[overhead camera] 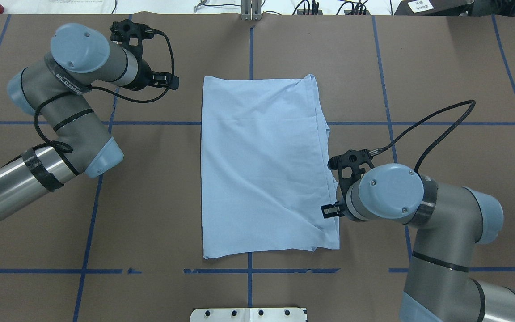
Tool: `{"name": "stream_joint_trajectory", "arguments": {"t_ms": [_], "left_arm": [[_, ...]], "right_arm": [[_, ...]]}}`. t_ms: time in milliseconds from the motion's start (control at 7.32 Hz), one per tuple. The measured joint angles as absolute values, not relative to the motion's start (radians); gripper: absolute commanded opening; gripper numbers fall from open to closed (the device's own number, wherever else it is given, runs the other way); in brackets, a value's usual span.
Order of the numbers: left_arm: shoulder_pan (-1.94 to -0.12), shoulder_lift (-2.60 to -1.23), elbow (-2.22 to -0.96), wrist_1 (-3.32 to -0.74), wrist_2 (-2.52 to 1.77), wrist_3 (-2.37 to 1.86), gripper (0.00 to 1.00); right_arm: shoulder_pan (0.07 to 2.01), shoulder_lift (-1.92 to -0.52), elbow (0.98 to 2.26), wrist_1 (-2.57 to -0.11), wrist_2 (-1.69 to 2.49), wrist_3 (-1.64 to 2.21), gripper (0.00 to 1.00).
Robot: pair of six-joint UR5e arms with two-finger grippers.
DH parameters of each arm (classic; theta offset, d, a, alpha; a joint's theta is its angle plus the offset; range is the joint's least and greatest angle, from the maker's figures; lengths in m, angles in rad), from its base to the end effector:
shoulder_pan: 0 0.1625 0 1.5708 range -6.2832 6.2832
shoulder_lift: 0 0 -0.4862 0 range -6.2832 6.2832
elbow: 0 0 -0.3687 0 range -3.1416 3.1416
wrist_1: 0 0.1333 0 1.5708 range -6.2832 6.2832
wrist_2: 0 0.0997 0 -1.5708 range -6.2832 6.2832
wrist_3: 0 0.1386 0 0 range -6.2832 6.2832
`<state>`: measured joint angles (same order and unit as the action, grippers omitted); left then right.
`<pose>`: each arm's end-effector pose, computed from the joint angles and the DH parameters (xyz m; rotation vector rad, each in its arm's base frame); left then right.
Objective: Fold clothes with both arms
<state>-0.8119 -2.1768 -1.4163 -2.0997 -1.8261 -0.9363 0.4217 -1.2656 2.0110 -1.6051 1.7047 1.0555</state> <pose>0.4624 -0.6304 0.3931 0.4691 0.8855 -0.0372 -0.4842 -0.3430 0.4152 0.2064 -0.6919 -0.1371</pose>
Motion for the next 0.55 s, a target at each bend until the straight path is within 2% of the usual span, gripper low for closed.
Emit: {"name": "stream_joint_trajectory", "arguments": {"t_ms": [547], "left_arm": [[-0.815,-2.170,-1.442,-2.089,-1.954,-1.038,1.00]], "right_arm": [[0.533,-1.177,2.008,-1.601,1.840,1.037,1.00]]}}
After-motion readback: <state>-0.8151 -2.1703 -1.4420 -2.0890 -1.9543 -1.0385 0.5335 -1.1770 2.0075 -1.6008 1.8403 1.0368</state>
